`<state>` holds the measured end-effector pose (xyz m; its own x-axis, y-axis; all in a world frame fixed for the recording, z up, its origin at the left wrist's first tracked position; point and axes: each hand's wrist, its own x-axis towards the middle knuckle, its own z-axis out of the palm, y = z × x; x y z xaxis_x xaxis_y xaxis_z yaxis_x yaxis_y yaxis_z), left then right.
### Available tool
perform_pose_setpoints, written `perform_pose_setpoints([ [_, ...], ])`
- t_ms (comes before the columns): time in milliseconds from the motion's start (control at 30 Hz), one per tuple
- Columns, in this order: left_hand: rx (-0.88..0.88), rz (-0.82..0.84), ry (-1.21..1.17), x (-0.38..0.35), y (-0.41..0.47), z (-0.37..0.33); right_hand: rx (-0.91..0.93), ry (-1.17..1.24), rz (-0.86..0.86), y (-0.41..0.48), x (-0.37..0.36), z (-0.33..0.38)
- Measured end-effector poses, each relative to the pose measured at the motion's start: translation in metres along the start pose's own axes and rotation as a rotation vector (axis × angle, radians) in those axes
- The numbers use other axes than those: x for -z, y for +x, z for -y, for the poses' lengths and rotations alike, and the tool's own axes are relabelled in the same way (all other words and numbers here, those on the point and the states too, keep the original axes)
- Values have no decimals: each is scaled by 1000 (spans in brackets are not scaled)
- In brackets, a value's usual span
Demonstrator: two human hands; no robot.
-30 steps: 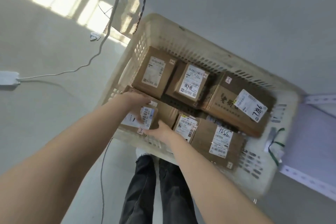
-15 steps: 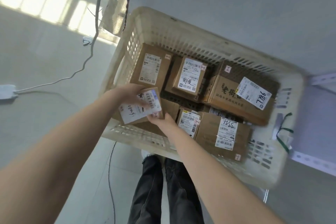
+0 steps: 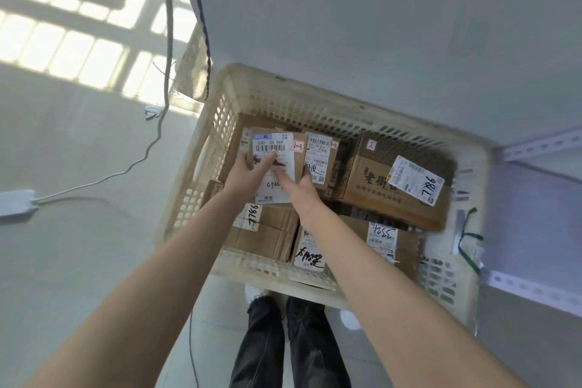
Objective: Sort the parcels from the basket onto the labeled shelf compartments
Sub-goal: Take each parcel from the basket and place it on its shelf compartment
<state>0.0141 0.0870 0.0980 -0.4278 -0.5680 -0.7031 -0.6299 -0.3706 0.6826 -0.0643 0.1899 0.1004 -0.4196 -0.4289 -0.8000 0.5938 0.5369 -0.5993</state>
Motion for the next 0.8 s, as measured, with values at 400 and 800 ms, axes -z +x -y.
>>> perform_pose_setpoints([
  [400,-269,89,-75,-32,-93,-104,227,-41,44,-92,62,97],
  [800,-374,143,-10,-104,-212,-158,337,19,-107,-210,145,111],
])
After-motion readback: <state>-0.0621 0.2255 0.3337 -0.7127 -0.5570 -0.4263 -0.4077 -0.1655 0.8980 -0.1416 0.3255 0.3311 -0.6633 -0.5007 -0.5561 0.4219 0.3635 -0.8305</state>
